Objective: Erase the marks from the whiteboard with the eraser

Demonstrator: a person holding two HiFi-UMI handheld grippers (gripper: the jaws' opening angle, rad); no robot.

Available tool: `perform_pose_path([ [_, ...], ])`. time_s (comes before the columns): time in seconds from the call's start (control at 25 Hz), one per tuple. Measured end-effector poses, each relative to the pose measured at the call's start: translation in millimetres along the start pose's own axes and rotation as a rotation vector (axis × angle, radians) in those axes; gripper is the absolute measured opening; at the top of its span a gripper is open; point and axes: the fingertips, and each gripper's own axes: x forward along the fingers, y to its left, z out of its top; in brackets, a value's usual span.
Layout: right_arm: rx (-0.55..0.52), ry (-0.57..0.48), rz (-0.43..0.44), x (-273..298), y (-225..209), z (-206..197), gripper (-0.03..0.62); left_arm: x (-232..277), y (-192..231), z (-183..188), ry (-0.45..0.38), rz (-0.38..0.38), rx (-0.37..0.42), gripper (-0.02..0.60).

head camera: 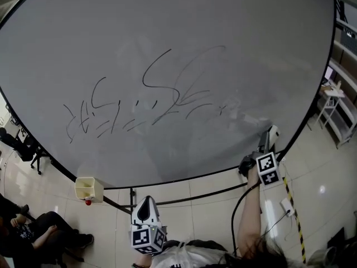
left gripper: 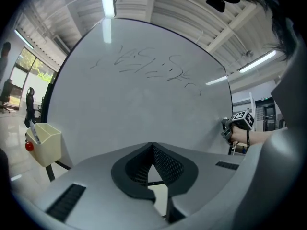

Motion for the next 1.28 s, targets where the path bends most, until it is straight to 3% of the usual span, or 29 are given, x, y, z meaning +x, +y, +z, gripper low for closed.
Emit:
perform_pose_path([
  [0.08, -0.008, -0.007, 0.027, 0, 20, -5, 0.282, 0, 9, -1, 0.004, 0.023, -0.009, -0.005],
  [0.16, -0.067, -0.018, 0.093, -13, 70, -21, 0.282, 3, 13, 0, -0.001, 0.036, -0.025, -0.005],
  [0.32, -0.278, -0.035, 0.3, -56, 163, -59, 0.282, 9, 6, 2, -0.008, 0.02, -0.035, -0.005],
  [0.44, -0.404, -0.055, 0.373, -57, 171, -64, 0.282, 10, 0, 1, -0.005, -0.001, -0.032, -0.005],
  [0.52, -0.364, -0.058, 0.291, -41, 138, -47, 0.282, 7, 1, 1, -0.005, -0.003, -0.022, -0.005],
  [0.68, 0.038, -0.048, -0.018, 1, 24, -17, 0.282, 2, 18, 1, -0.004, 0.031, -0.03, -0.005],
  [0.72, 0.099, -0.052, -0.049, 5, 11, -16, 0.282, 0, 23, 0, -0.001, 0.043, -0.031, -0.005],
  [0.8, 0.117, -0.062, -0.057, 2, 16, -17, 0.279, -1, 31, -2, 0.004, 0.061, -0.037, -0.005],
  [0.92, 0.011, -0.075, 0.048, -18, 80, -28, 0.279, 5, 34, -2, 0.007, 0.062, -0.058, -0.005],
  [1.12, -0.422, -0.162, 0.461, -81, 242, -70, 0.279, 15, 17, 1, 0.004, 0.004, -0.065, -0.005],
  [1.2, -0.551, -0.201, 0.535, -90, 260, -80, 0.279, 16, 12, 3, 0.0, -0.012, -0.067, -0.005],
  [1.28, -0.585, -0.203, 0.526, -81, 244, -70, 0.279, 13, 13, 5, -0.004, -0.016, -0.064, -0.005],
])
